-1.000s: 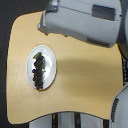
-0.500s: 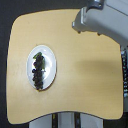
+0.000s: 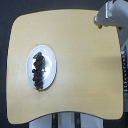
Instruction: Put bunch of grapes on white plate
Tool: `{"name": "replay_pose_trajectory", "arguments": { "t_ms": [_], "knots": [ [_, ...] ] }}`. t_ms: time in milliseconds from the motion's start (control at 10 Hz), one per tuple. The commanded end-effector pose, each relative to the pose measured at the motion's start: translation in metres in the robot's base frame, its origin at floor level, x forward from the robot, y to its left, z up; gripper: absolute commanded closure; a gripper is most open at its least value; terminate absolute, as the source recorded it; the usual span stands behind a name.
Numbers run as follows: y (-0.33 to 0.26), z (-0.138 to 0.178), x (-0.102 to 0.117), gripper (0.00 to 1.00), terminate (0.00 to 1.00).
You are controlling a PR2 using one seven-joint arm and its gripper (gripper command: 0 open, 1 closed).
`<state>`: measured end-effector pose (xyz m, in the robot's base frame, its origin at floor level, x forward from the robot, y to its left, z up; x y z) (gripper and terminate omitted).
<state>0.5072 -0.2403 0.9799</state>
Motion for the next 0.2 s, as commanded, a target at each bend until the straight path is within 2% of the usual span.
{"name": "replay_pose_trajectory", "arguments": {
  "t_ms": [0,100],
  "knots": [
    [-0.0676,-0.0132,-0.0051,0.00,0.00],
    [-0.0770,-0.0176,-0.0096,0.00,1.00]
  ]
}}
